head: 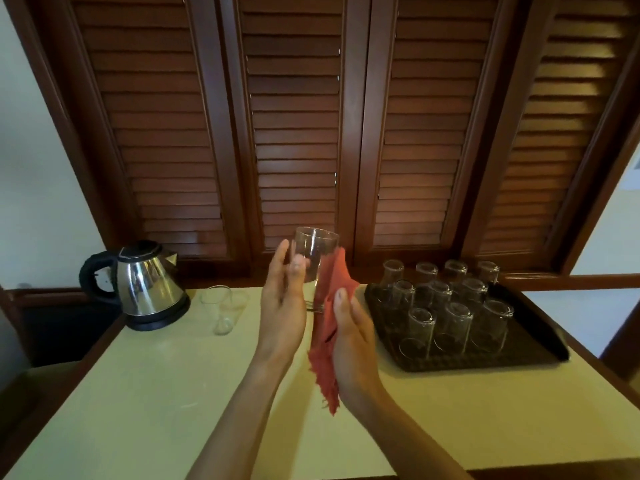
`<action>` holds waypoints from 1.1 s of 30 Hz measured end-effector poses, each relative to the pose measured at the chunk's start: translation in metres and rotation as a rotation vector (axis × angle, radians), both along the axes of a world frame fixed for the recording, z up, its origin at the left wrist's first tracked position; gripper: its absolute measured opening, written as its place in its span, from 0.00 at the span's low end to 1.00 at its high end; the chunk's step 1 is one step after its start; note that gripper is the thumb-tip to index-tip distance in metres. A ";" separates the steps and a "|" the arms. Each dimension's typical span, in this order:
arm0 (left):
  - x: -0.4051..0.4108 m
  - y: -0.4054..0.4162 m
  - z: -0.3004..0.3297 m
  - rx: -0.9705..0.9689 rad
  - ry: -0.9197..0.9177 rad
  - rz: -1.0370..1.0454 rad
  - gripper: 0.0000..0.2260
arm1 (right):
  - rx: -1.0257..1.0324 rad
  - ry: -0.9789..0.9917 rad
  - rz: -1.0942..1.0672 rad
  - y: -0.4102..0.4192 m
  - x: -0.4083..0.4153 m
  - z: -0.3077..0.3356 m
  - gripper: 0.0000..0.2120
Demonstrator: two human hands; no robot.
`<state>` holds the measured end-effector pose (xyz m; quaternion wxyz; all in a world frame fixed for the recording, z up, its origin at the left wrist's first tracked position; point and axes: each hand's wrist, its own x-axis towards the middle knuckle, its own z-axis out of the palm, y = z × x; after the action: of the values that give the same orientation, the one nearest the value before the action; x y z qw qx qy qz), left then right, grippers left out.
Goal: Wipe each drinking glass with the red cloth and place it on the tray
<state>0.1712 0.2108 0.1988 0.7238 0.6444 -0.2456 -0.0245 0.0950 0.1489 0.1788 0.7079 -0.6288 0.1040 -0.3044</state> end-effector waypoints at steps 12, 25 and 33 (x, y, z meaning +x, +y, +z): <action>-0.010 0.008 0.006 0.028 -0.029 -0.059 0.24 | 0.052 -0.064 -0.001 -0.001 0.003 0.004 0.20; -0.021 0.003 -0.004 0.019 -0.090 -0.064 0.25 | 0.040 -0.071 -0.035 -0.017 0.010 0.022 0.17; -0.003 0.002 0.001 0.049 -0.027 0.009 0.26 | 0.074 -0.085 0.031 0.003 0.006 -0.008 0.17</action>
<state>0.1680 0.2127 0.1997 0.7044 0.6634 -0.2519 -0.0188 0.1012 0.1518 0.1712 0.7390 -0.5902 0.0752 -0.3159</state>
